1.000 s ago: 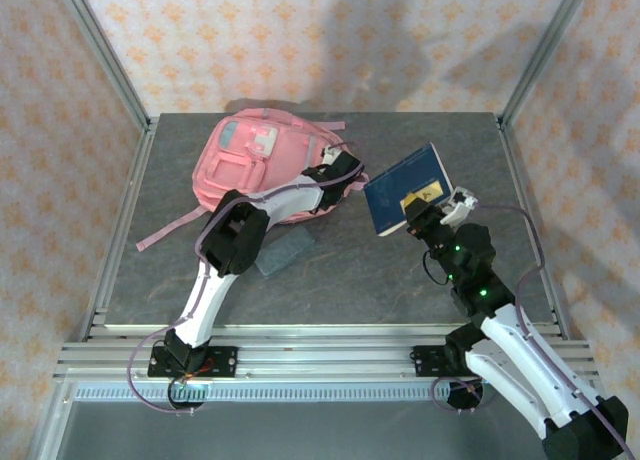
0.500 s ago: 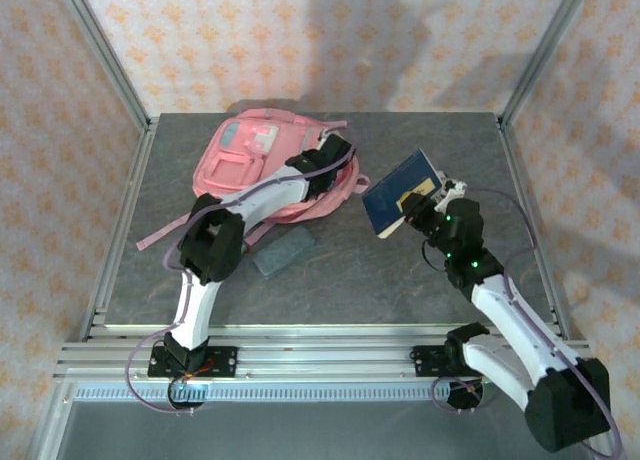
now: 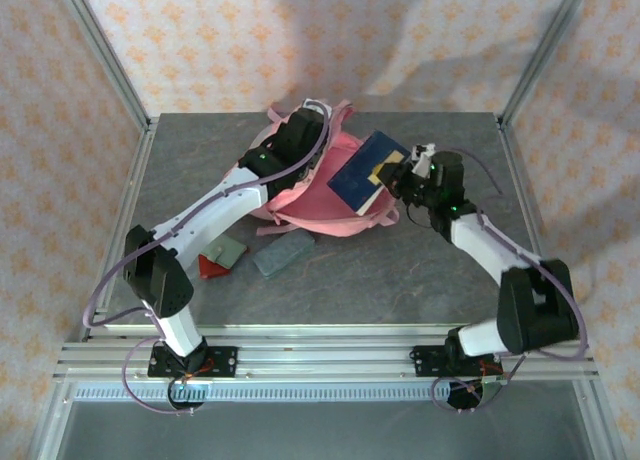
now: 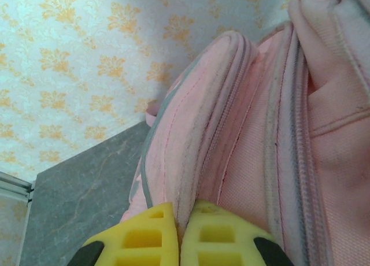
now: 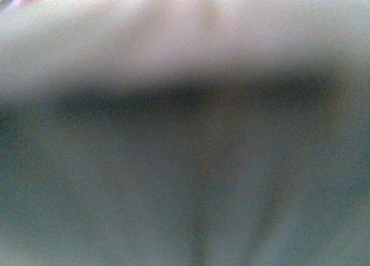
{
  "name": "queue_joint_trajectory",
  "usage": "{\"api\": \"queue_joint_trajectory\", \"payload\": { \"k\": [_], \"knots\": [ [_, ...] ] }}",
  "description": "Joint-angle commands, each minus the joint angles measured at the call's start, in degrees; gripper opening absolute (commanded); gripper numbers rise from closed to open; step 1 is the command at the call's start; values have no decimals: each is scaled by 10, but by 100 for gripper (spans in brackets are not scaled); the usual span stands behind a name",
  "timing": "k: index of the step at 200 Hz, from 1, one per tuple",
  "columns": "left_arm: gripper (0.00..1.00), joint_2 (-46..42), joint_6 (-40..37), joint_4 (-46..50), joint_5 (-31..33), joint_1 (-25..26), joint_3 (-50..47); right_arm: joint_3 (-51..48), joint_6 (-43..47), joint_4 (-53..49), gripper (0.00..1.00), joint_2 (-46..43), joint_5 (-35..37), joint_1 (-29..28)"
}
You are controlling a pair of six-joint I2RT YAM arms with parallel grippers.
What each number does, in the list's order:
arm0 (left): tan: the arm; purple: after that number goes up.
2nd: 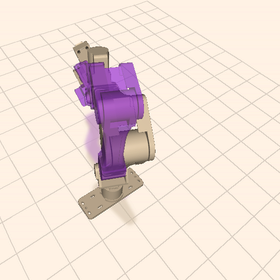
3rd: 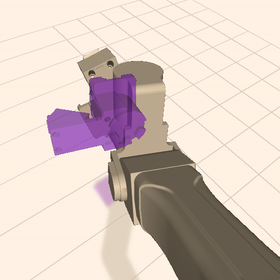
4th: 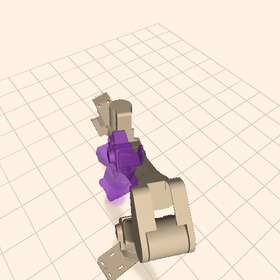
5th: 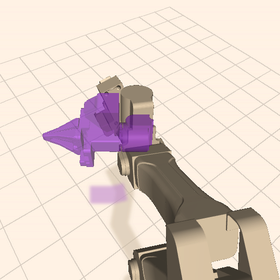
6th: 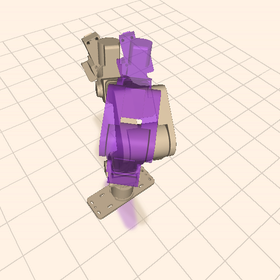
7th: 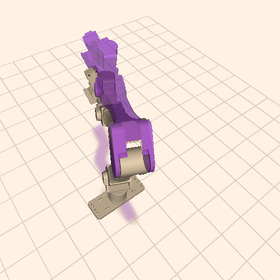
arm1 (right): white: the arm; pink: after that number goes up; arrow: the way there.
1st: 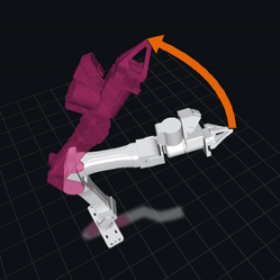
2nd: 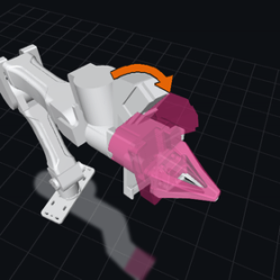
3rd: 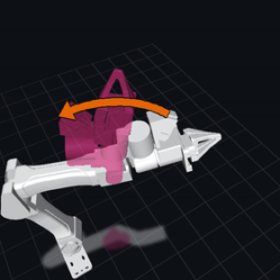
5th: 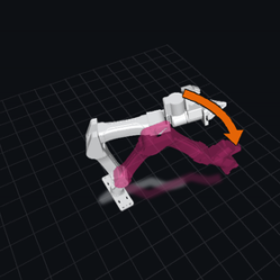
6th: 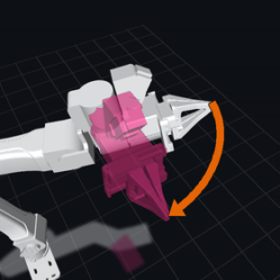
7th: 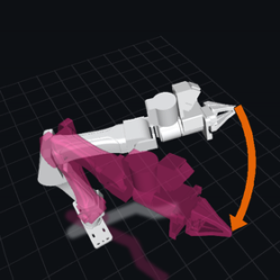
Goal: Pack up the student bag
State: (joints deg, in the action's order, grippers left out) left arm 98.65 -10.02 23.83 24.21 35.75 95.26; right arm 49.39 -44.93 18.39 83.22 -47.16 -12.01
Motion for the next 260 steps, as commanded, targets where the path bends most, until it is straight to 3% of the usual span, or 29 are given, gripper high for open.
{"api": "queue_joint_trajectory", "payload": {
  "k": [1,80,113,138,145,150,154,217,237,254,260],
  "knots": [
    [0,-46,-24,-110,46,-1,-10,64,-54,94,0,78,-94,-21],
    [0,-58,4,-117,8,0,-26,322,-142,101,0,366,-104,-113],
    [0,-57,19,-111,-3,0,-28,493,-121,-48,12,488,-87,-132],
    [0,-59,27,-111,-8,0,-35,574,-69,-211,36,530,-39,-131],
    [0,-61,27,-111,-10,0,-37,574,-54,-230,60,525,-28,-130],
    [0,-62,27,-110,-10,0,-38,571,-44,-243,94,520,-21,-129],
    [0,-63,27,-111,-10,0,-40,568,-37,-252,100,515,-15,-127],
    [0,-68,29,-116,-10,0,-52,470,24,-281,97,421,48,-109],
    [0,-66,33,-115,-11,0,-51,467,23,-268,69,430,37,-109],
    [0,-67,38,-114,-16,0,-51,469,8,-248,29,445,21,-110],
    [0,-66,39,-113,-17,0,-51,473,4,-247,21,451,22,-112]
  ]
}}
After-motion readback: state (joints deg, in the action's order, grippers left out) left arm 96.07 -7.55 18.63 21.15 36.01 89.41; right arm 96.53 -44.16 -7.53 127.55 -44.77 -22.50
